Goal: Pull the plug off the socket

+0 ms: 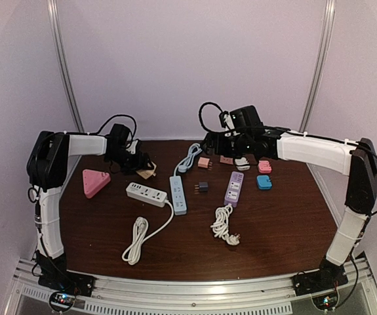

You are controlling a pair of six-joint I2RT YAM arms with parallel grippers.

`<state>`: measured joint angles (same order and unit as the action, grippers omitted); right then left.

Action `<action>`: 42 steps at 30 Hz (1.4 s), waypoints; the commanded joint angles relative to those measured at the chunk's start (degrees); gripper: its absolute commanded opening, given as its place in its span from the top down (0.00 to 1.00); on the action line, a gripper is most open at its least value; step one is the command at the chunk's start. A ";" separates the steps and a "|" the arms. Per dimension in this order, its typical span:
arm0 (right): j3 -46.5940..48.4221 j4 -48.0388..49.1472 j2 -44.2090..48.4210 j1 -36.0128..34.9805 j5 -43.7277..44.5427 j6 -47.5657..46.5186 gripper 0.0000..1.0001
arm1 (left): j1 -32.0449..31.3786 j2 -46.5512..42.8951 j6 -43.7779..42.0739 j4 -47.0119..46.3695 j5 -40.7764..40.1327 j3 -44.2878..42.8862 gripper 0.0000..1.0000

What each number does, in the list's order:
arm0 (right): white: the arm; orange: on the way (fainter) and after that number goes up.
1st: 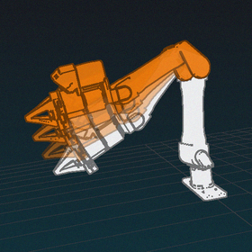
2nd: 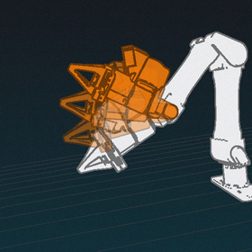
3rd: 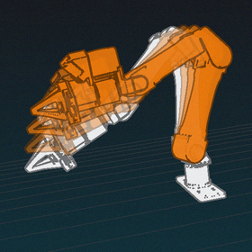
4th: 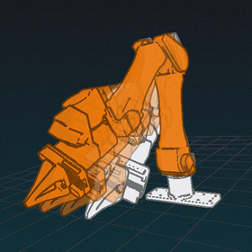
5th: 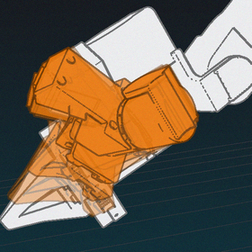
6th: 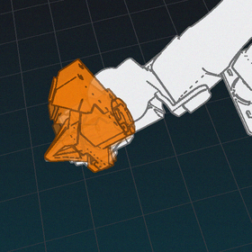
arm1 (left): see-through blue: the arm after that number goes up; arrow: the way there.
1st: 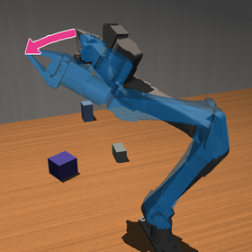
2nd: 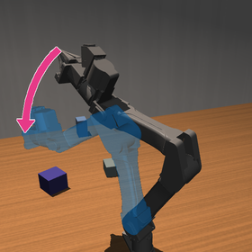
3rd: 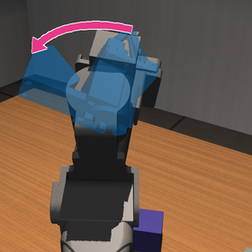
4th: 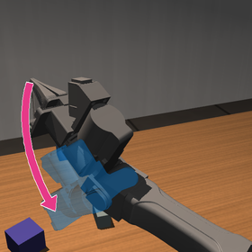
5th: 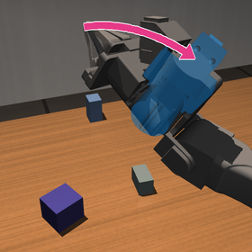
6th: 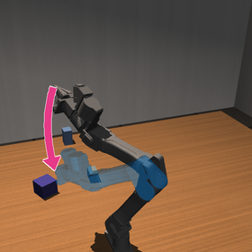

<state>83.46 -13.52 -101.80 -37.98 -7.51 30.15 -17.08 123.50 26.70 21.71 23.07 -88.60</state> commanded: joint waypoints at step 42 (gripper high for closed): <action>-6.64 3.04 3.80 5.55 5.61 -1.13 0.00 | -3.40 -7.70 -8.77 4.13 -18.00 0.80 0.02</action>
<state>77.62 -11.68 -99.55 -32.75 -2.50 28.84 -20.73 114.93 18.09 25.23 7.20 -88.84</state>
